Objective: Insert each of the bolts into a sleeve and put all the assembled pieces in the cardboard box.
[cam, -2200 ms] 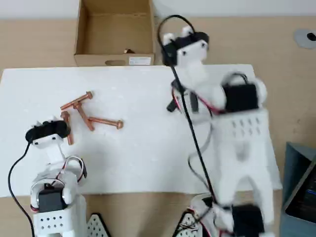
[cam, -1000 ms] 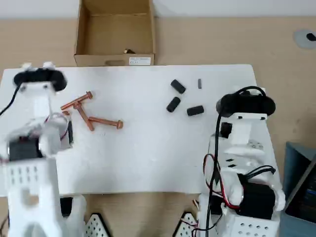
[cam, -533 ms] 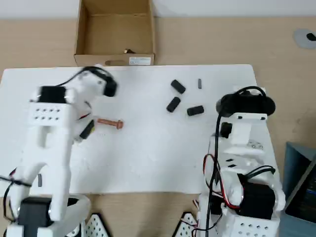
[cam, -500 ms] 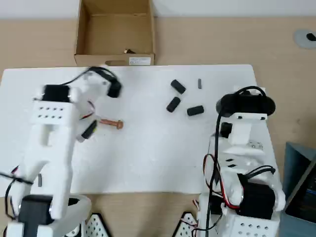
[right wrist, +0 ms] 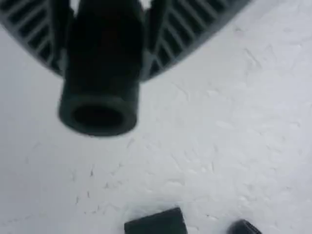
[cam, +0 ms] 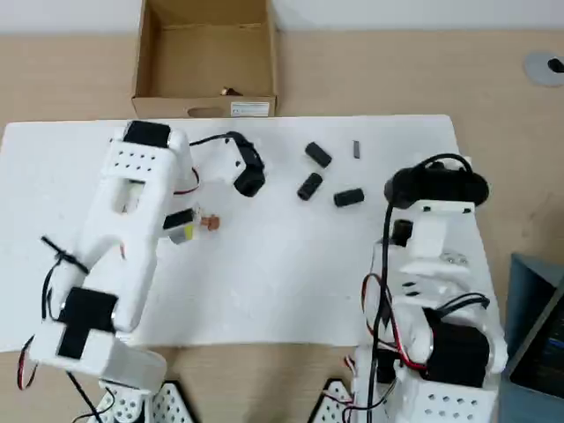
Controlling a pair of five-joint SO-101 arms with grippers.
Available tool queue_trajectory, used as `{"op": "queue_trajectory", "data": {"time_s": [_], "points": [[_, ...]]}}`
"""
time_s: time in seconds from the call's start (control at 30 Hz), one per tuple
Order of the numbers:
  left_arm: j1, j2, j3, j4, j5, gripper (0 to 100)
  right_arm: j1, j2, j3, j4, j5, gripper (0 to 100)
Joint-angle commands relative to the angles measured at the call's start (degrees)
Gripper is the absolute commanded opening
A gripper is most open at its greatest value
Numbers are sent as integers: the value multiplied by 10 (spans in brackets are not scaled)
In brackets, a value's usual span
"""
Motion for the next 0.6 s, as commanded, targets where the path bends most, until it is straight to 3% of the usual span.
{"op": "queue_trajectory", "data": {"time_s": [0.0,0.57], "points": [[5,28,-62,4,-16,121,7,-4,2,-19,-5,9],[10,209,-193,4,-32,117,7,-2,3,-21,-5,9]]}}
